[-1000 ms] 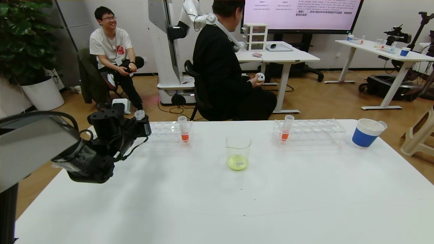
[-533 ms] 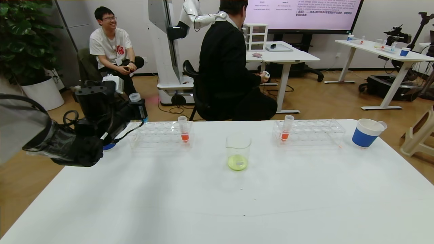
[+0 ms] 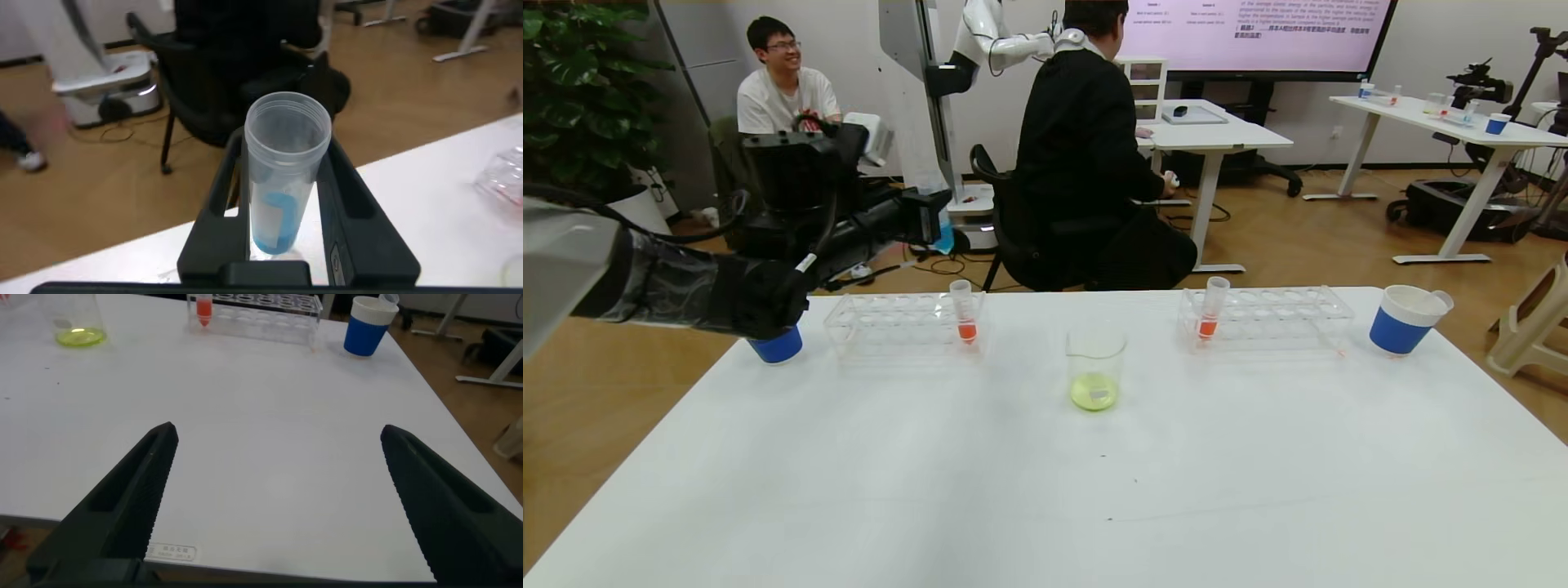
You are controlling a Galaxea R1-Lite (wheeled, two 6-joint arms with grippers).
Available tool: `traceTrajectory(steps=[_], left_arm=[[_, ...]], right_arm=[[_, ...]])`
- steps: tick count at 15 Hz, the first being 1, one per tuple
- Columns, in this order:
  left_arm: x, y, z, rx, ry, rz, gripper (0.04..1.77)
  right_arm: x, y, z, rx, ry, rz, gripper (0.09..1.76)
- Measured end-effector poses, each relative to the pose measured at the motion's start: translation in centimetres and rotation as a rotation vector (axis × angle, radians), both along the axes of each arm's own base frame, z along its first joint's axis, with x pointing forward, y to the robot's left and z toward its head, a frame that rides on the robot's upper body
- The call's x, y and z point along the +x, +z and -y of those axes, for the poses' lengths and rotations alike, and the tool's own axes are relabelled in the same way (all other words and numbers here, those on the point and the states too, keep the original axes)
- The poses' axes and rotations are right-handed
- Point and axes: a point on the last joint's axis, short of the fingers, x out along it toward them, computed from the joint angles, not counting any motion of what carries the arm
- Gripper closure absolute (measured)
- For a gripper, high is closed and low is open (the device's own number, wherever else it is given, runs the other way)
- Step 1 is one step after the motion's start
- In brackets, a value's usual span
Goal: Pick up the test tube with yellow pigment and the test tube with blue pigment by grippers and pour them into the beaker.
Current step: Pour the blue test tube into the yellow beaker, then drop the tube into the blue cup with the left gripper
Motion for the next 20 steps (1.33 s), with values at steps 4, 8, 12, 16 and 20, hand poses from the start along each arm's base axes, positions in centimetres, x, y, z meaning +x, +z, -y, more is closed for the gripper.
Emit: traceTrajectory(steps=[4, 8, 12, 16, 20], left_arm=[[-0.1, 0.0, 2.9, 0.145, -0.213, 0.101, 1.31], [0.5, -2.2, 4.8, 0.356, -0.318, 0.235, 1.31], [1.0, -4.8, 7.8, 0.446, -0.366, 0.322, 1.31], [1.4, -7.3, 9.9, 0.585, -0.414, 0.43, 1.31], [2.0, -8.5, 10.7, 0.658, -0.457, 0.591, 1.31]], right_arm=[[0.0, 0.0, 0.0, 0.0, 0.0, 0.0, 0.12], [0.0, 0.0, 0.0, 0.0, 0.0, 0.0, 0.12], [0.0, 0.0, 0.0, 0.0, 0.0, 0.0, 0.12], [0.0, 0.0, 0.0, 0.0, 0.0, 0.0, 0.12], [0.0, 0.0, 0.0, 0.0, 0.0, 0.0, 0.12]])
